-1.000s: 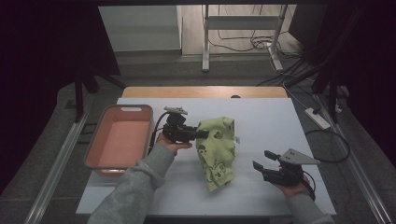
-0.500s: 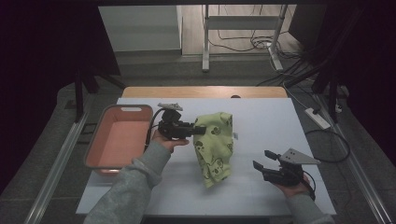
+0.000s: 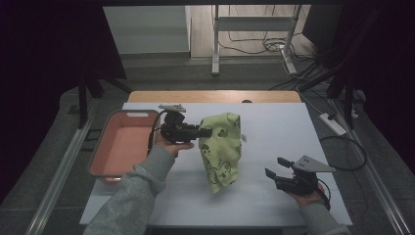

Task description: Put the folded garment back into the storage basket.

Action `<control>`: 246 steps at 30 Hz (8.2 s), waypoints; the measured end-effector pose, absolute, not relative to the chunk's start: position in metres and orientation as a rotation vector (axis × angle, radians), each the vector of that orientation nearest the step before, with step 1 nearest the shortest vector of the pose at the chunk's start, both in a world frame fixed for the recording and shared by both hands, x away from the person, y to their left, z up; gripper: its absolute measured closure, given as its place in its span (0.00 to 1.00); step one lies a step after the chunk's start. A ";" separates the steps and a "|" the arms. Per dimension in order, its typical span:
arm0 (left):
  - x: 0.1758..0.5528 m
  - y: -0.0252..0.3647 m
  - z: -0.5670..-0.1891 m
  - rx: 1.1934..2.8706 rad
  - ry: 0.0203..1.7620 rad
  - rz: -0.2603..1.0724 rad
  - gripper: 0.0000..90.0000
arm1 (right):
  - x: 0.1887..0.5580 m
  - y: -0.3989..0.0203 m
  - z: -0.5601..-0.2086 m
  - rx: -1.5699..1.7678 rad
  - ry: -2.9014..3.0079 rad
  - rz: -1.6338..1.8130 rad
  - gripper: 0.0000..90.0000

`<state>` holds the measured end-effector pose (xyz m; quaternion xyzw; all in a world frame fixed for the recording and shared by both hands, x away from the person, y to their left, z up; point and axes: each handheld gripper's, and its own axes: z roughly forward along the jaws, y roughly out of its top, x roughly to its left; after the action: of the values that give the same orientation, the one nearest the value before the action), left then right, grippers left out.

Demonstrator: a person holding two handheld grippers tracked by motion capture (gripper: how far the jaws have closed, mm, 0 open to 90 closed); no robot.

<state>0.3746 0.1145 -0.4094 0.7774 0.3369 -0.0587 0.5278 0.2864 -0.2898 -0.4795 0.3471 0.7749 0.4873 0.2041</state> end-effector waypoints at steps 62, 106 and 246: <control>0.362 0.172 -0.371 1.794 0.847 0.004 0.76 | 0.290 -0.288 -0.482 0.974 2.172 1.346 0.38; 0.353 0.206 -0.361 1.758 0.887 0.059 0.76 | 0.289 -0.288 -0.482 0.982 2.170 1.337 0.38; 0.318 0.358 -0.331 1.654 1.082 0.292 0.76 | 0.291 -0.283 -0.485 0.979 2.185 1.311 0.38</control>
<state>0.3177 0.3579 -0.3306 0.6961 0.4554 0.1230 0.5412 0.2912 -0.2833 -0.4851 0.3509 0.7836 0.4702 0.2043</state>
